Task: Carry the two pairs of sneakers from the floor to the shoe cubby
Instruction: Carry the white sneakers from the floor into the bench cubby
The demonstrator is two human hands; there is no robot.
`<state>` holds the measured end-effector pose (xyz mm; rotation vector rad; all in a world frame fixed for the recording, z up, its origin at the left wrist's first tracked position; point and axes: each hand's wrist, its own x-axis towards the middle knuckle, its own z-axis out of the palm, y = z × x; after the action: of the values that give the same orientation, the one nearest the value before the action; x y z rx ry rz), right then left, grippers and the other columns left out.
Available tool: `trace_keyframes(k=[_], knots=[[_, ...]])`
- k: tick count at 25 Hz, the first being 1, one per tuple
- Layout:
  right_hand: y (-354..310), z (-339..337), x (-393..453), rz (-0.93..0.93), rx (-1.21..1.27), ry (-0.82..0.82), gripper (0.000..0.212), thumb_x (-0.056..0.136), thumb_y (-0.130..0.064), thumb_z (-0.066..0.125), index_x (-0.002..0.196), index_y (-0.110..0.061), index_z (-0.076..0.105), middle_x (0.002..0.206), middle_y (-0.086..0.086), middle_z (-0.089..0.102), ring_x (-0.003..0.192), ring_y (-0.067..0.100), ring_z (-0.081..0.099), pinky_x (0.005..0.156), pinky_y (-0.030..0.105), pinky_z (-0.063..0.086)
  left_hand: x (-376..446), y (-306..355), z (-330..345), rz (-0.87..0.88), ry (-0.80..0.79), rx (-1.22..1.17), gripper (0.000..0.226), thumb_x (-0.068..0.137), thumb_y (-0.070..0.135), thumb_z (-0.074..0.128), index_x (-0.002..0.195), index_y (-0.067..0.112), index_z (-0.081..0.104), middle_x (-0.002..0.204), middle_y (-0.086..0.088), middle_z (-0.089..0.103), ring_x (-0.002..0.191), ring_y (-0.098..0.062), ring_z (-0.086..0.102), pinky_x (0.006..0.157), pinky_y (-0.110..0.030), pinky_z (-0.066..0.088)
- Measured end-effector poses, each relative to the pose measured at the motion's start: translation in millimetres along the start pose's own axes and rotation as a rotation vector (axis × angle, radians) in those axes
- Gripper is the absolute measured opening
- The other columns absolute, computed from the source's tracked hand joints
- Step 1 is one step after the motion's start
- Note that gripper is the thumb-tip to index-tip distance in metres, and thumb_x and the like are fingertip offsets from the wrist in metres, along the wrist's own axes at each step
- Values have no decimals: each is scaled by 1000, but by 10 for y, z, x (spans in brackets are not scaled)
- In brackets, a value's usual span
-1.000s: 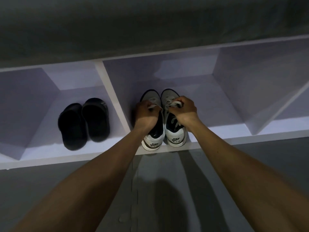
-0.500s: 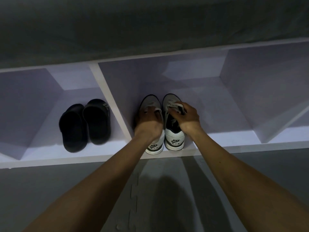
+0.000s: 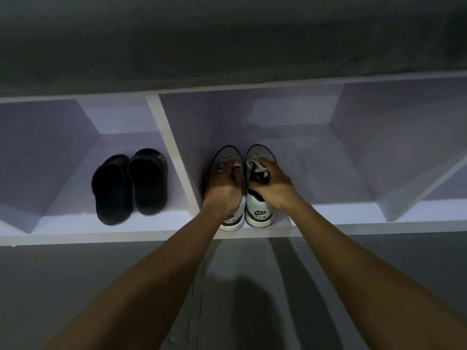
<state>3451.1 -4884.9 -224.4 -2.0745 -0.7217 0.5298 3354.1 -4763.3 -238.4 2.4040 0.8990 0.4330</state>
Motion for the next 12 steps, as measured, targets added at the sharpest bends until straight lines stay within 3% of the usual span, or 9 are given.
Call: trace_keyframes(k=[2, 5, 7, 9, 12], knots=[[1, -6, -37, -56, -151, -5, 80, 71, -59, 63, 145, -52, 34, 161, -1, 31, 140, 33, 42, 111, 49, 41, 0, -30, -1, 50, 24, 93, 66, 89, 48, 19, 134, 17, 55, 145, -10, 51, 133, -34, 42, 112, -43, 30], [-22, -37, -256, -145, -461, -49, 76, 84, -63, 52, 152, -55, 17, 169, 0, 8, 152, 40, 13, 116, 61, 29, -201, 68, -161, 96, -8, 108, 59, 89, 46, 38, 143, 26, 45, 153, -10, 38, 139, -34, 33, 113, -46, 31], [-118, -163, -553, -178, -593, -54, 73, 92, -65, 43, 156, -50, 11, 171, 3, 3, 154, 41, 2, 119, 64, 20, -441, 159, -349, 120, -81, 171, 60, 91, 45, 45, 149, 33, 34, 157, -12, 29, 137, -38, 31, 110, -51, 37], [-336, -347, -960, -176, -606, -75, 67, 98, -62, 39, 157, -43, 15, 170, 3, 10, 155, 38, 4, 118, 62, 22, -798, 314, -665, 142, -136, 191, 57, 94, 47, 47, 148, 31, 36, 151, -12, 39, 131, -38, 39, 104, -48, 42], [-1059, -747, -1633, -157, -522, -61, 53, 100, -54, 46, 150, -37, 40, 156, -1, 44, 143, 30, 36, 105, 45, 41, -1335, 753, -1466, 151, -178, 138, 45, 90, 52, 54, 129, 30, 59, 128, 1, 63, 118, -24, 54, 91, -35, 44]])
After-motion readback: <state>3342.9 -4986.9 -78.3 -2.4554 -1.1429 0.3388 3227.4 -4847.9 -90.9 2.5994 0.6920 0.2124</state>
